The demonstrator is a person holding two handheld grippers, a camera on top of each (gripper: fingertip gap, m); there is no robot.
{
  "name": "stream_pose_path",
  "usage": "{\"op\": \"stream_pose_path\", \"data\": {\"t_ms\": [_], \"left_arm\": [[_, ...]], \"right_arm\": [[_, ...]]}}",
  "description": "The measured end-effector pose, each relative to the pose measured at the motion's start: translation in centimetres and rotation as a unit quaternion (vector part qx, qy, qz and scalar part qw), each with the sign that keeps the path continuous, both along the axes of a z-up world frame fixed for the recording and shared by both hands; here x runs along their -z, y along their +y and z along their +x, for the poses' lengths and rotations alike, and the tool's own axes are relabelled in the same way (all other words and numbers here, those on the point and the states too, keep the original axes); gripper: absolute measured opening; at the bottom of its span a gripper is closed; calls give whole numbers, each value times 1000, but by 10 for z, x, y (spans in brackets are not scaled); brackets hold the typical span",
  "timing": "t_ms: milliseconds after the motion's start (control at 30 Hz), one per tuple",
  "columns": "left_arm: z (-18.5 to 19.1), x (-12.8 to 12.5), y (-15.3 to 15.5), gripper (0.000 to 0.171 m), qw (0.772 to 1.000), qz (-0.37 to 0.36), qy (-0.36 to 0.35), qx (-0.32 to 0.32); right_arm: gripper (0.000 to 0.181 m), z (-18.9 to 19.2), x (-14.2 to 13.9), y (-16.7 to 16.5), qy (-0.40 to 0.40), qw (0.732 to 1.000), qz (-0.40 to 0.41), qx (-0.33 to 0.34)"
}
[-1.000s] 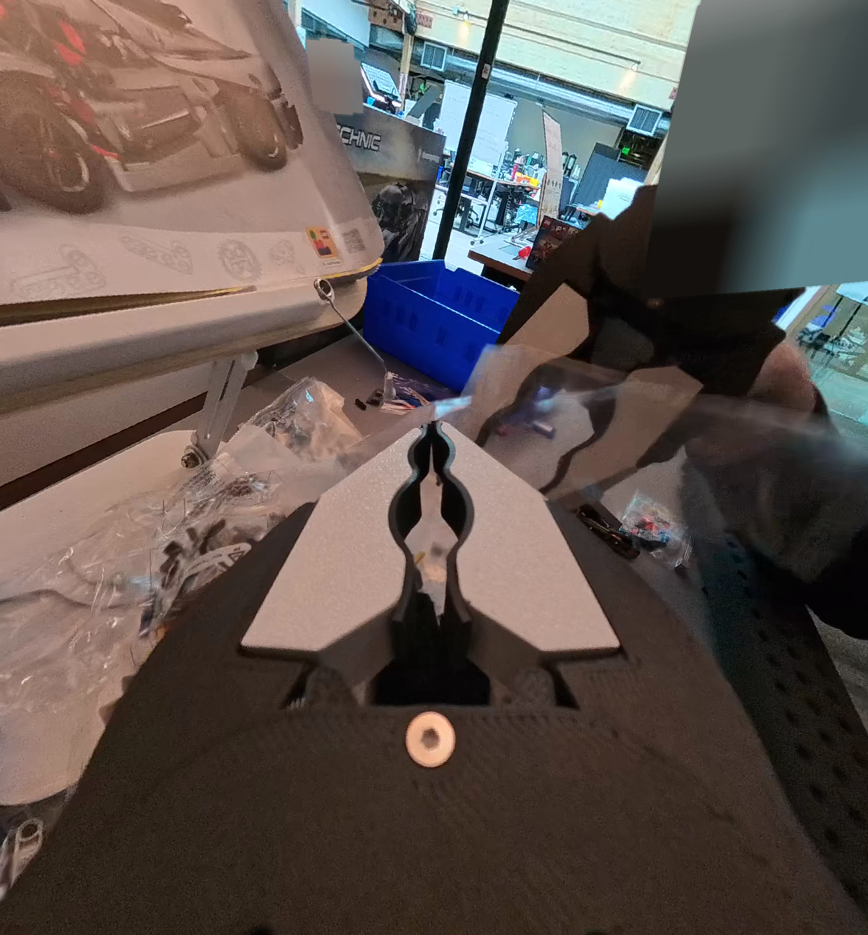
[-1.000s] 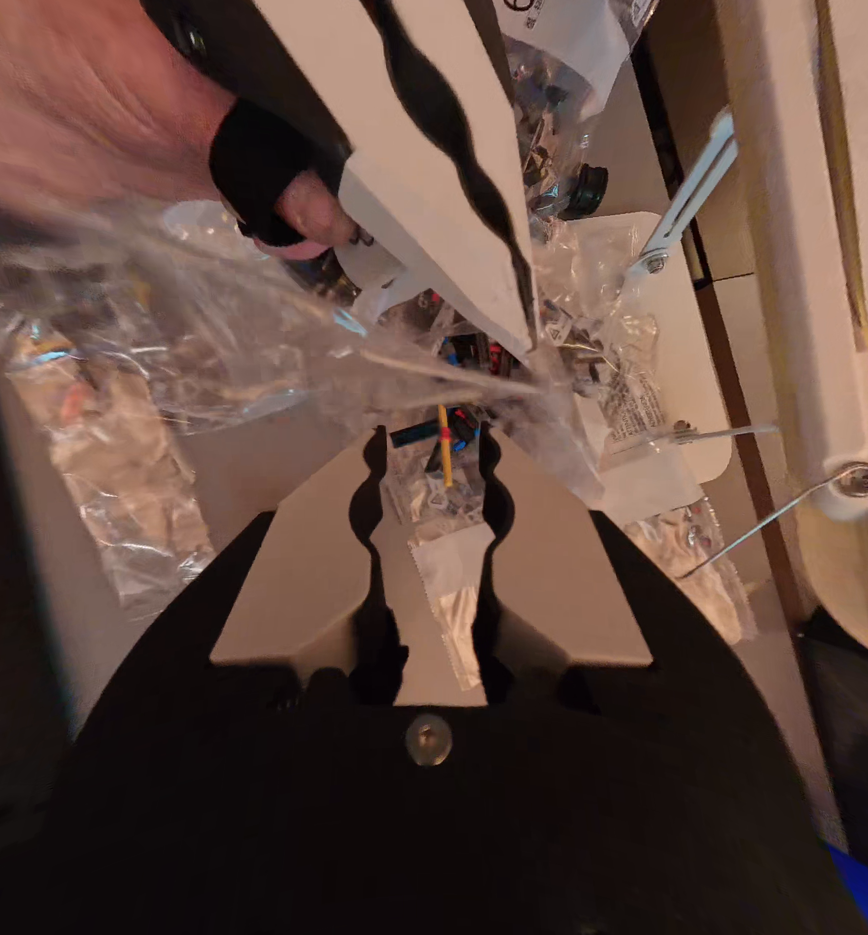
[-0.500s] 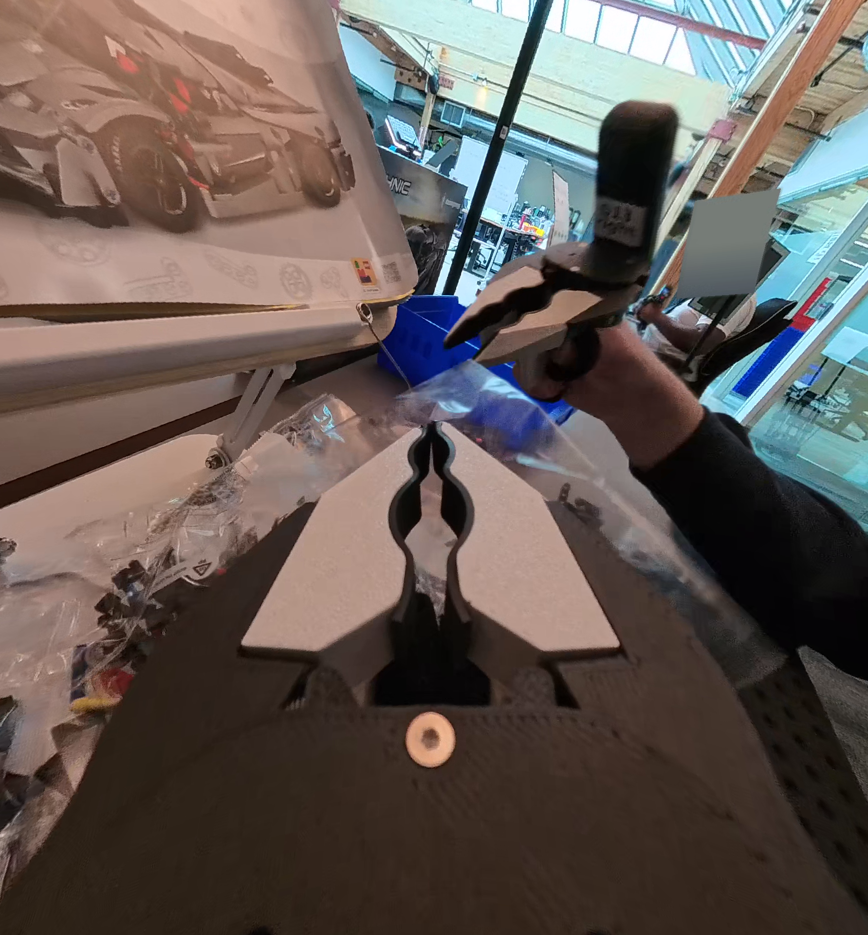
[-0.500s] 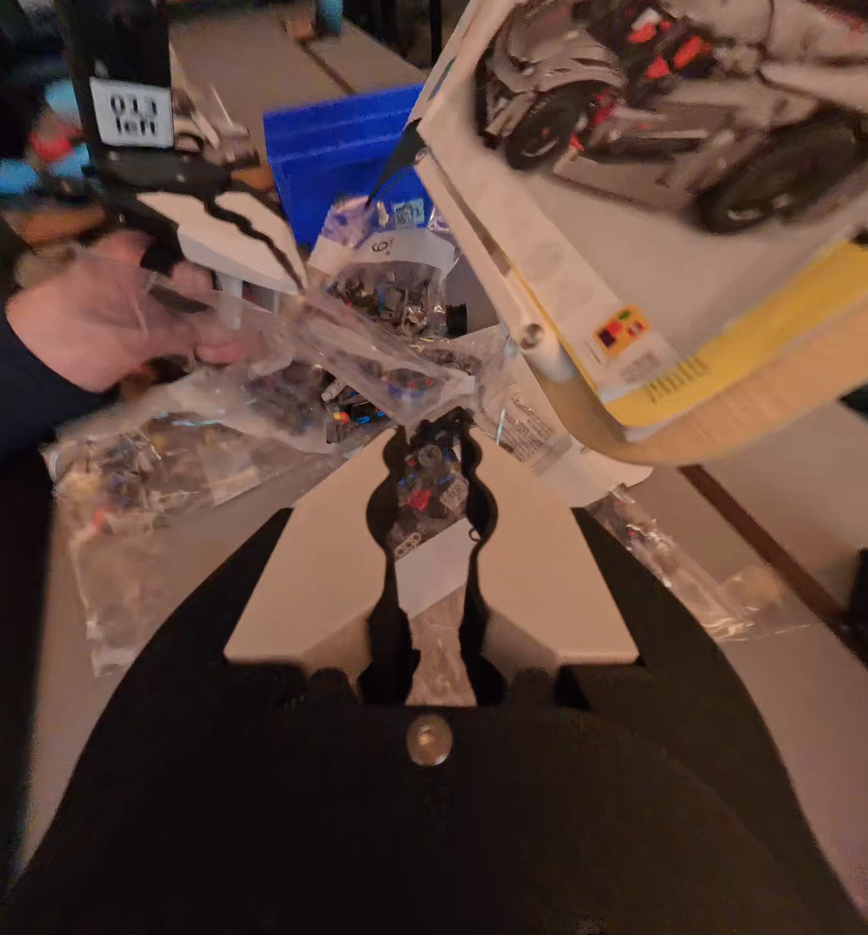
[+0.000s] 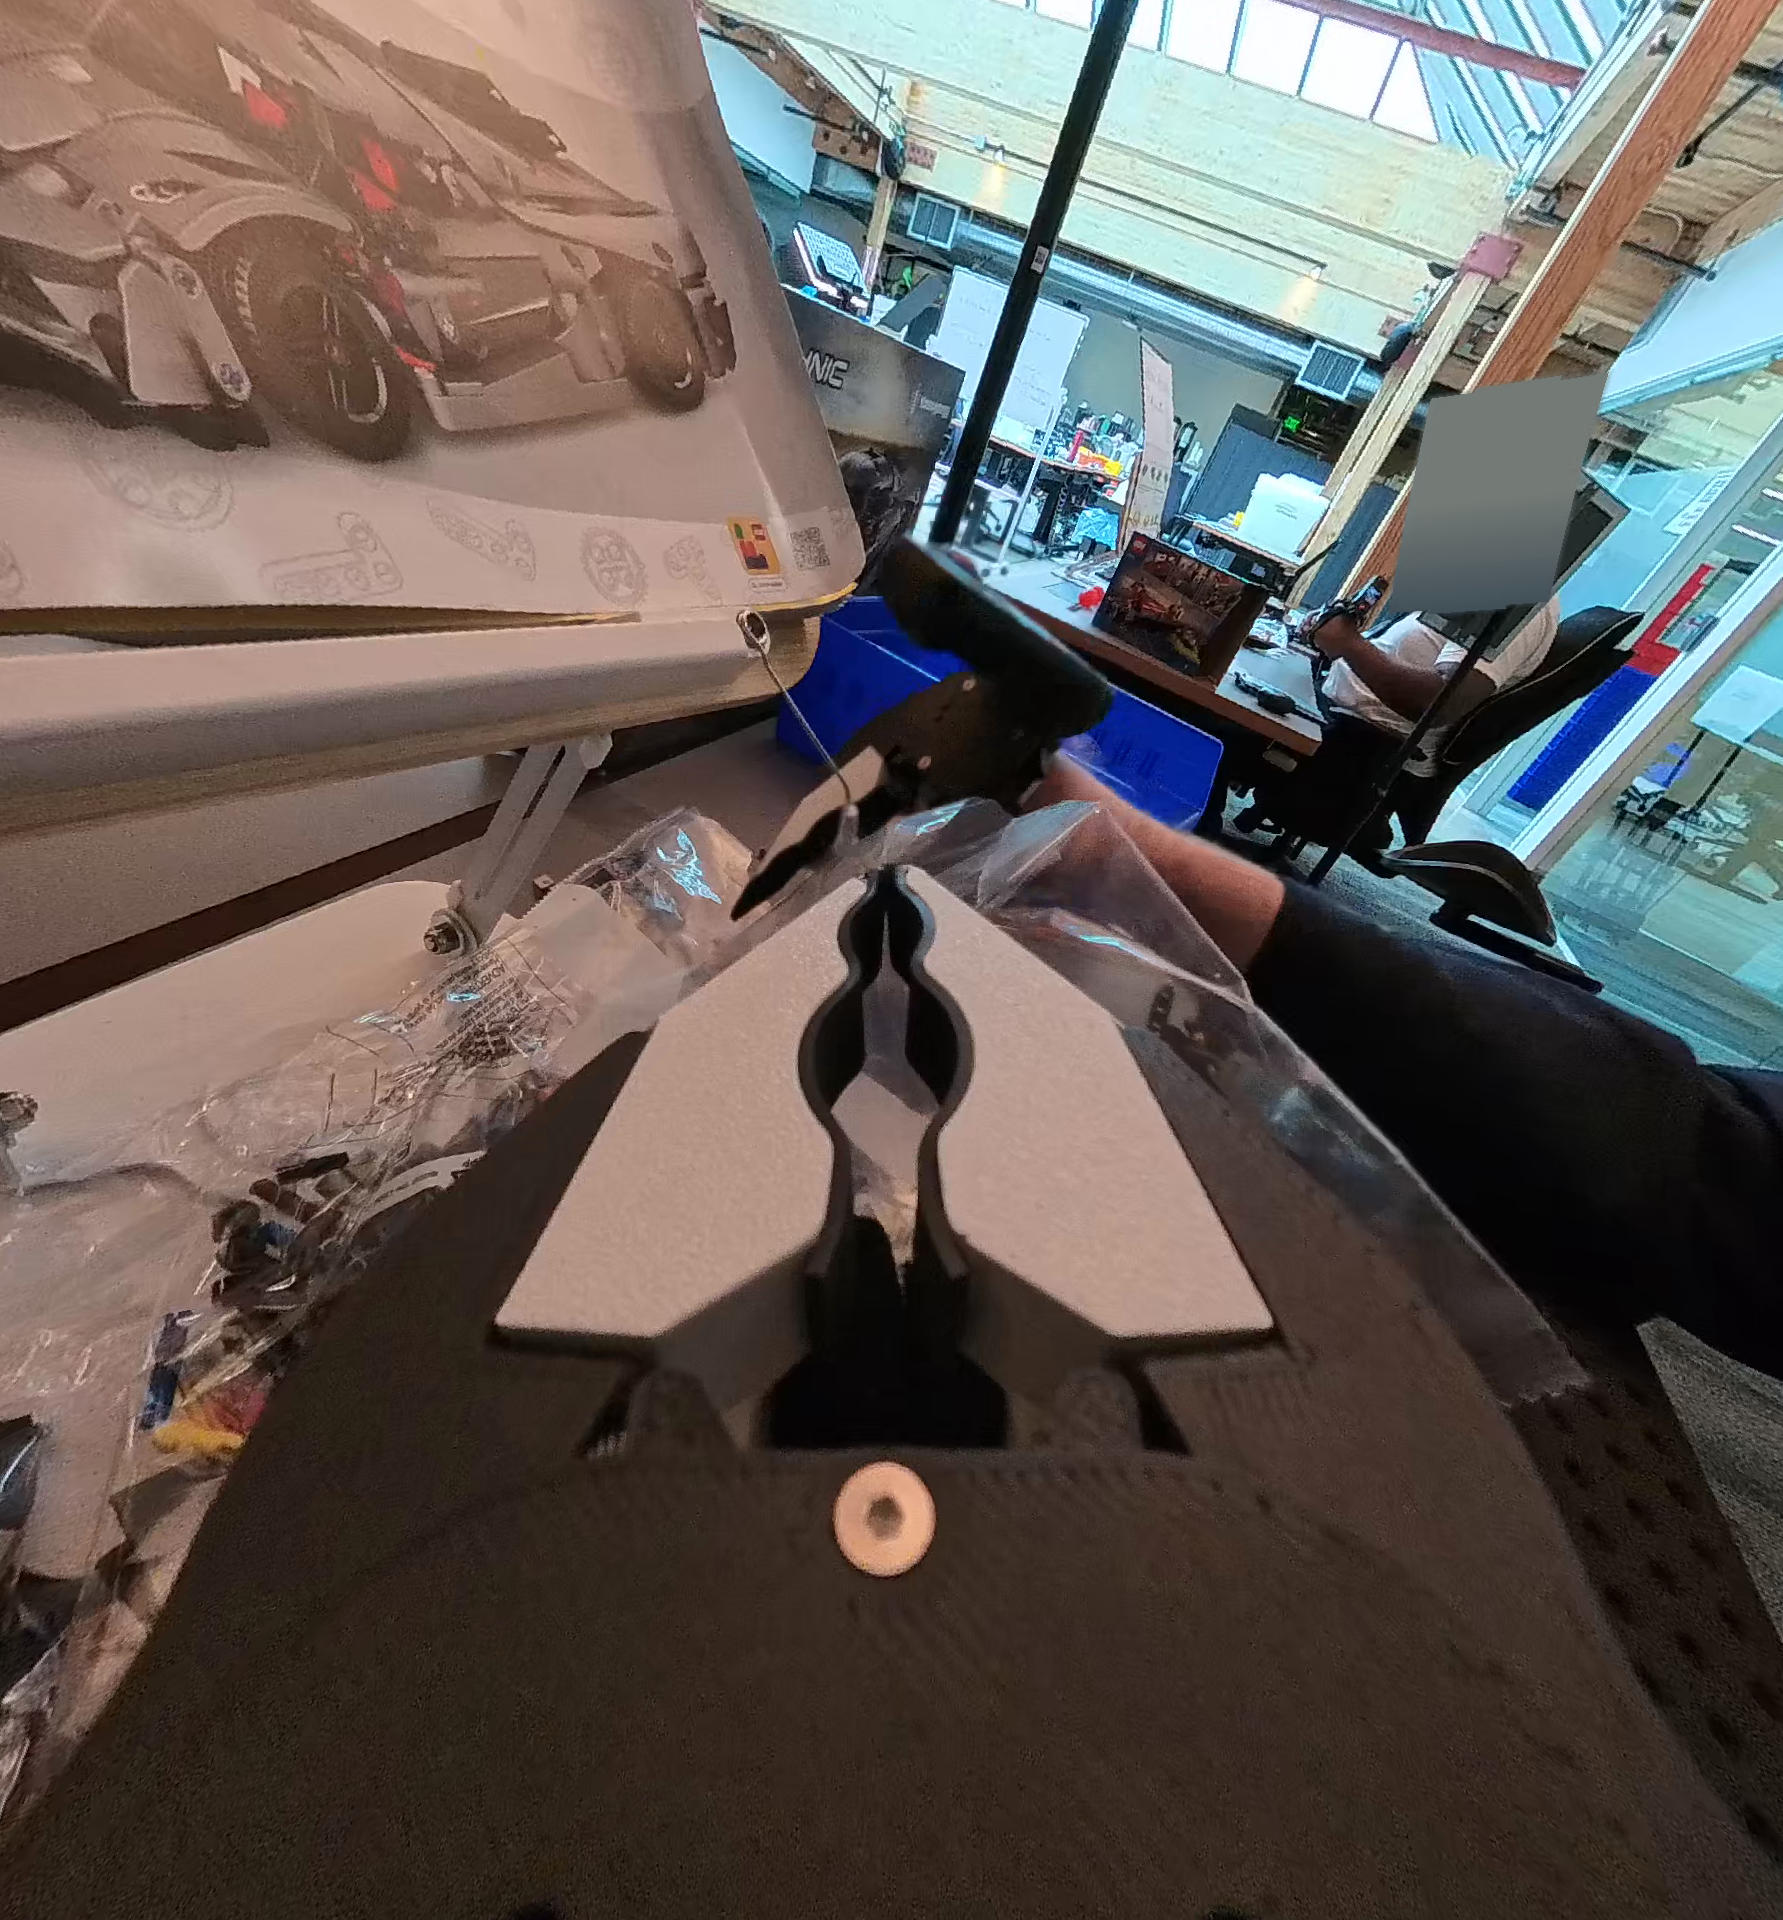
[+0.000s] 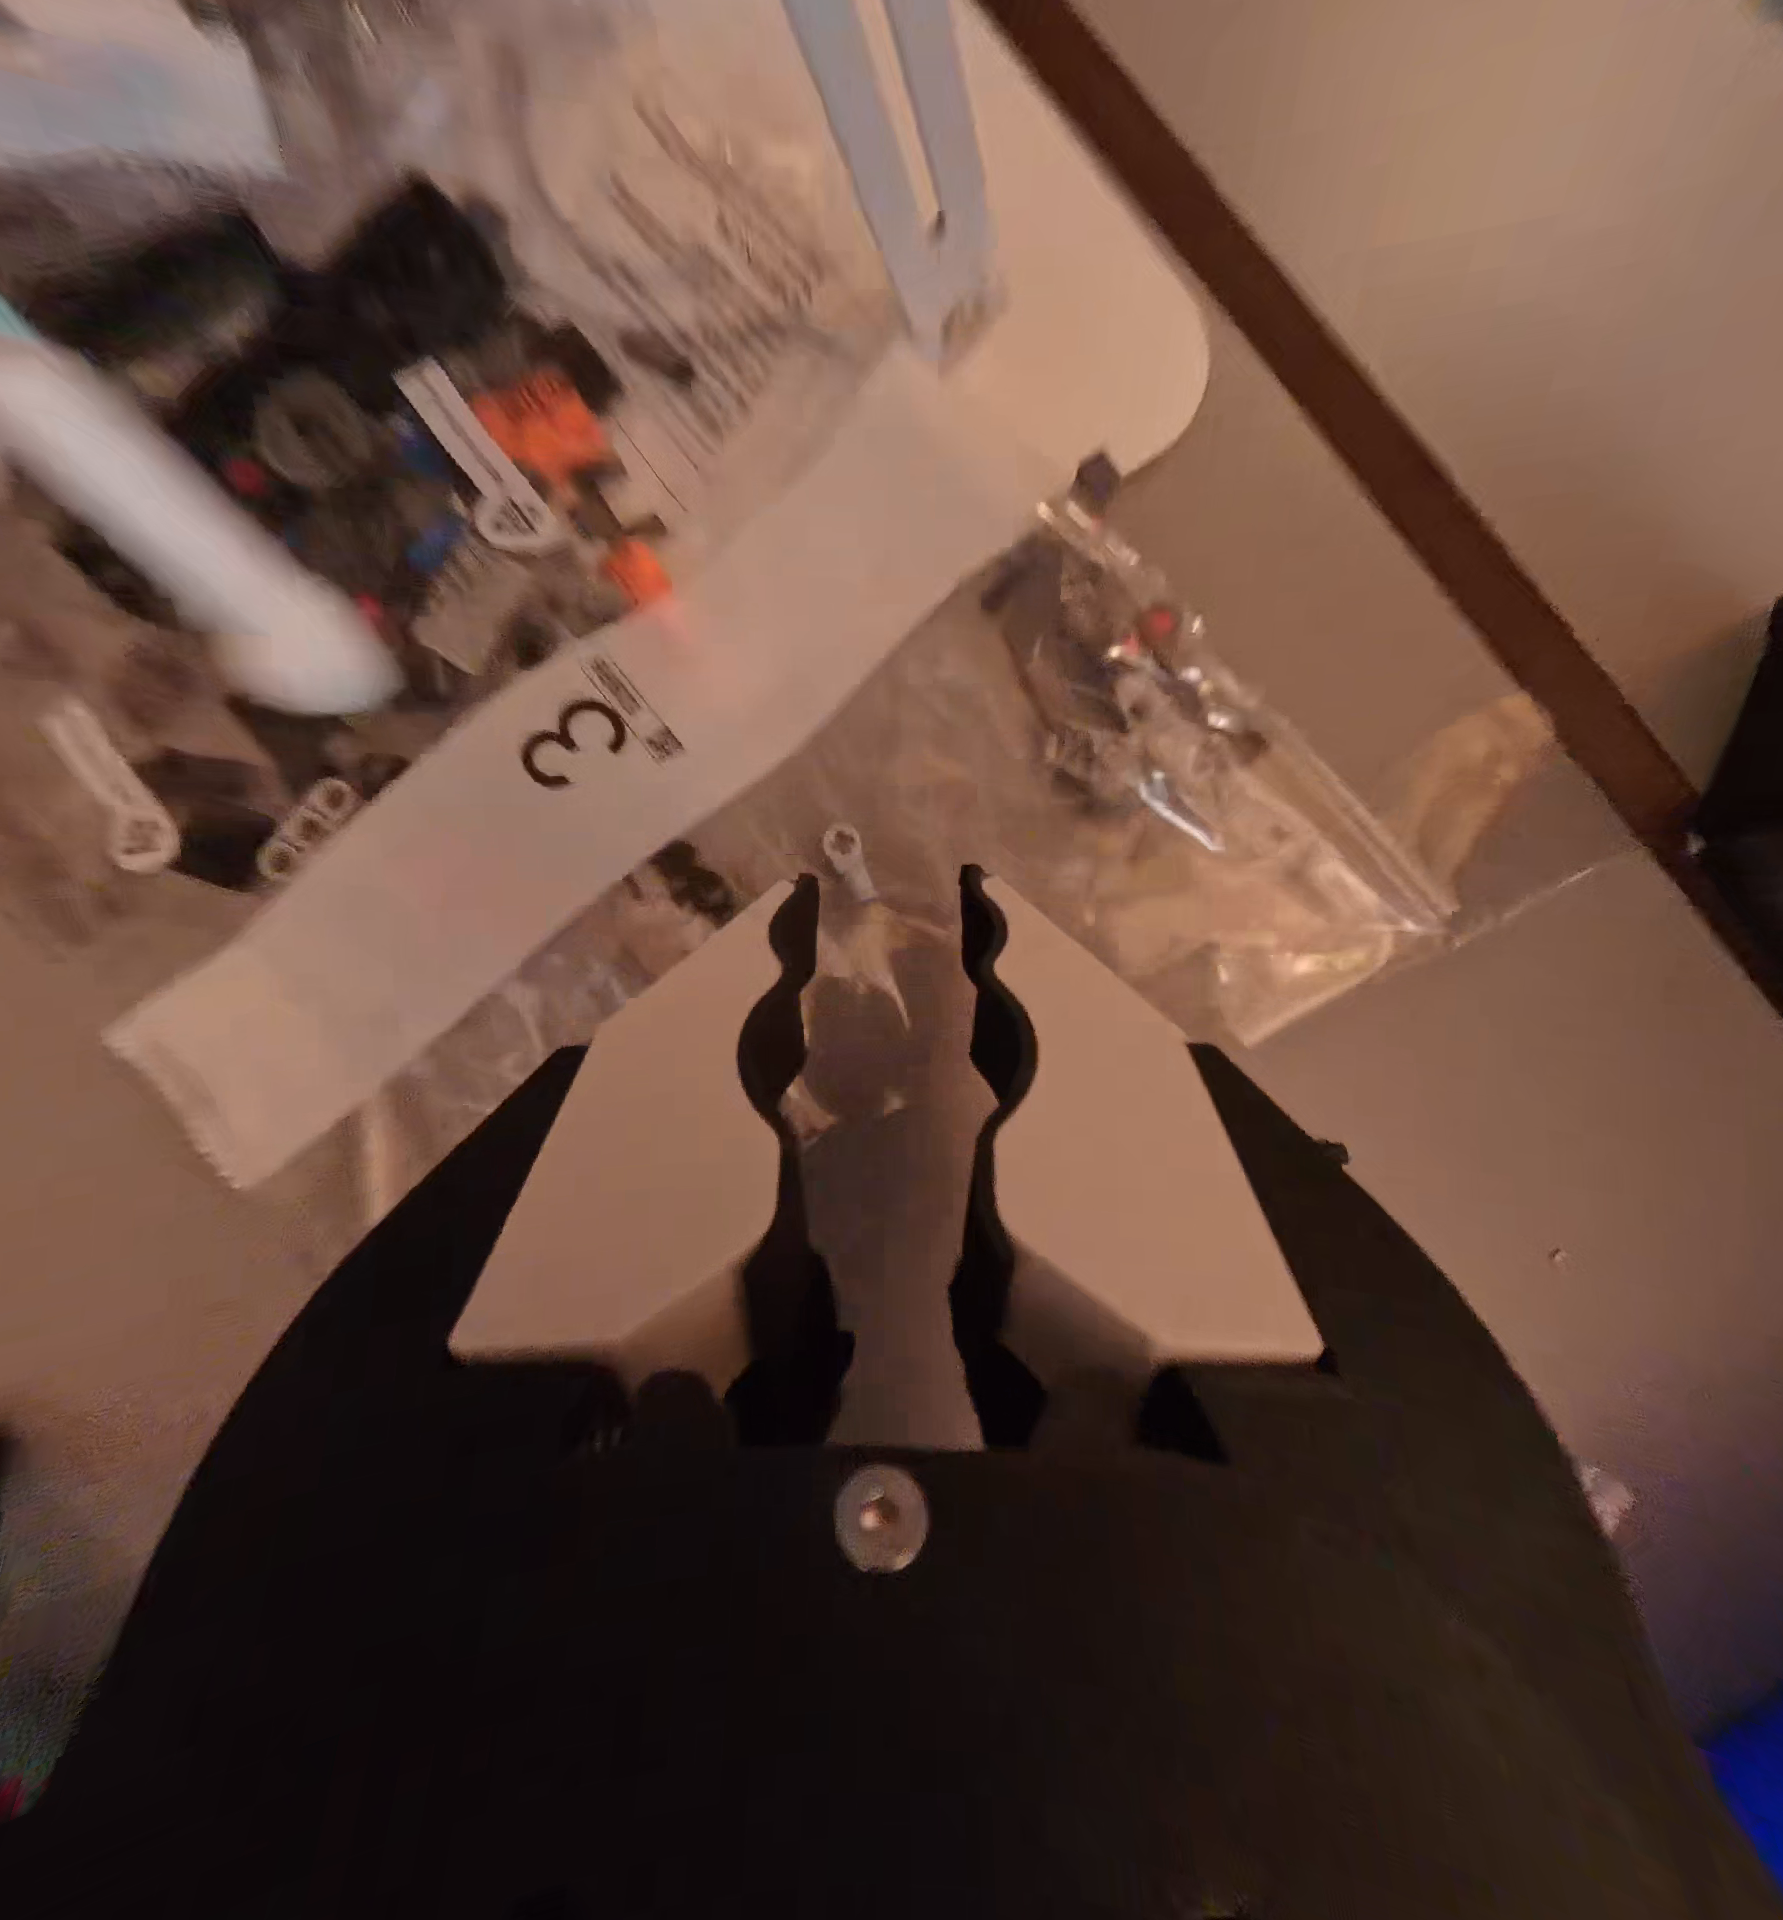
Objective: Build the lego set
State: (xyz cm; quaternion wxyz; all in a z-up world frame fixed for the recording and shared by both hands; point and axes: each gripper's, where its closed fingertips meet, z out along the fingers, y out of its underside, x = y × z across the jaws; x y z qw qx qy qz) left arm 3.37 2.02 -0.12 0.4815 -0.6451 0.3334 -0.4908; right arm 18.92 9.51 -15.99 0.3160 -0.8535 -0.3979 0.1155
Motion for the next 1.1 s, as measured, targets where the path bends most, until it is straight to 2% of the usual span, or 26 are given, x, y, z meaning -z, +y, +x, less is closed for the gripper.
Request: {"op": "stream_pose_path", "data": {"t_ms": [100,200,300,400,467,600,667,733,833,867,900,933,1000,1100], "left_arm": [[-1,-3,-1,0,1000,2,-5,1],[-2,-6,-3,0,1000,3,-9,3],[0,-6,-4,0,1000,2,-10,7],[1,-8,-5,0,1000,1,-13,11],[2,-11,-7,0,1000,0,-22,13],[3,-22,-11,0,998,-9,-54,19],[4,-25,-13,0,998,-12,-63,23],[5,-26,-15,0,997,-14,-65,26],[8,-27,-17,0,997,-17,-67,31],[9,-25,-17,0,997,-16,-63,29],[9,-24,-17,0,998,-16,-60,27],[9,-24,-16,0,998,-18,-62,27],[6,-26,-14,0,997,-22,-70,26],[4,-28,-14,0,996,-25,-80,28]], "right_arm": [[23,-7,10,3,-4,1000,-3,3],[4,-8,16,4,-17,1000,4,2],[4,-7,14,-4,-26,999,-23,-3],[4,-6,-27,-21,-14,999,-8,-32],[4,-16,-65,-51,28,995,-19,-95],[4,-57,-146,-124,93,959,58,-260],[4,-84,-164,-156,102,934,85,-332],[4,-107,-160,-172,67,922,92,-369],[5,-124,-147,-143,0,942,129,-308],[7,-128,-140,-134,-26,946,135,-292],[19,-130,-137,-126,-44,946,153,-281],[20,-132,-135,-123,-52,946,164,-275],[16,-133,-139,-129,-41,944,161,-286],[17,-126,-162,-130,6,944,180,-278]]}}
